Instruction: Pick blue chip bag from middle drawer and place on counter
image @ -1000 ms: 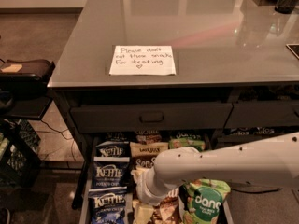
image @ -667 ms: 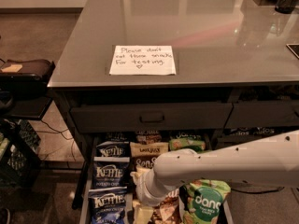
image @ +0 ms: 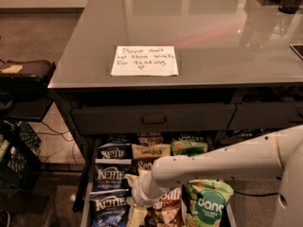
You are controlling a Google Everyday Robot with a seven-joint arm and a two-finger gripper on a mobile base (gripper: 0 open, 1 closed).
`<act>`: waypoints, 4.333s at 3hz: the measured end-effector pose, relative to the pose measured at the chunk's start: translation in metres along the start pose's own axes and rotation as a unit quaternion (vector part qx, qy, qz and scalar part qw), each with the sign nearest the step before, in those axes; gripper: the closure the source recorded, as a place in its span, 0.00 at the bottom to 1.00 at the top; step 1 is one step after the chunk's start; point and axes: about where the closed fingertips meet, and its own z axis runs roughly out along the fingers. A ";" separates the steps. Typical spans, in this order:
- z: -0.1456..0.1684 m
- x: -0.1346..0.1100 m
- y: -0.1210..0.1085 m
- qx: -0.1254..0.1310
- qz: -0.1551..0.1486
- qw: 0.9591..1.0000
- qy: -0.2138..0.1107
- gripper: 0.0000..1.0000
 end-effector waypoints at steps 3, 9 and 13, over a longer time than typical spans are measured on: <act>0.050 -0.024 -0.014 -0.032 -0.024 0.998 -0.042 0.59; 0.091 -0.037 -0.039 -0.068 -0.049 0.996 -0.043 0.31; 0.094 -0.030 -0.025 -0.084 -0.038 0.995 -0.031 0.98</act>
Offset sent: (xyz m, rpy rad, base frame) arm 0.0109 0.0525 -0.0297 0.0928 0.0355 0.0733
